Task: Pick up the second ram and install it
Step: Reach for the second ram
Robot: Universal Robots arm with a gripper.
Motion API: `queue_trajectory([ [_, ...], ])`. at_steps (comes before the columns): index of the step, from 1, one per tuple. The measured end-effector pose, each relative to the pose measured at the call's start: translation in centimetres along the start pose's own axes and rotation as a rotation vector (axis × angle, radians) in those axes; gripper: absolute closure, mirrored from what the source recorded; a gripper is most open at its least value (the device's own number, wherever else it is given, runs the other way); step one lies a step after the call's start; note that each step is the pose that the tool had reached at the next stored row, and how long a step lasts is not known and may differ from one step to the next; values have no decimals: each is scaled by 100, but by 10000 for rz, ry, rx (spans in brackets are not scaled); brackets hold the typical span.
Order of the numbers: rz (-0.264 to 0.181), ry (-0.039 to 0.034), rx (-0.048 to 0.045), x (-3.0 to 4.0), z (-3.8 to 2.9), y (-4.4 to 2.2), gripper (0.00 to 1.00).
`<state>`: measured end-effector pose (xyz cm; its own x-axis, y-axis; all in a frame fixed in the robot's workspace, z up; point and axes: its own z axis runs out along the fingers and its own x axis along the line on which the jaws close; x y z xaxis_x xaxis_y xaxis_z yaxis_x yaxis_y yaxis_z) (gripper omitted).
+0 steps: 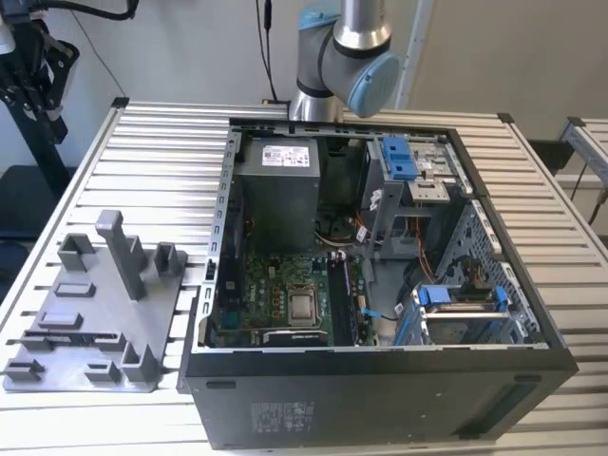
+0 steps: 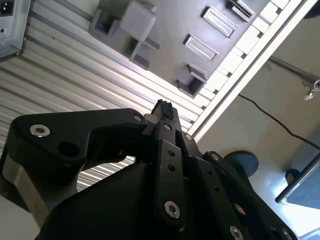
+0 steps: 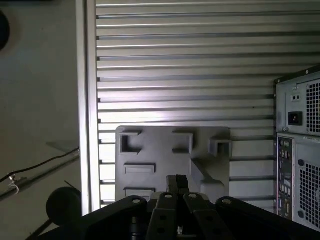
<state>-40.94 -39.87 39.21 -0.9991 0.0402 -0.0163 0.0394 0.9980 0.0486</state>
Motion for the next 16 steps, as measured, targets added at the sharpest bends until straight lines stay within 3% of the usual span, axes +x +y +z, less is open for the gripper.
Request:
queue_trajectory([
  [6, -5, 1, -1, 8, 2, -27, 89],
  [16, -15, 2, 0, 12, 15, -201, 89],
])
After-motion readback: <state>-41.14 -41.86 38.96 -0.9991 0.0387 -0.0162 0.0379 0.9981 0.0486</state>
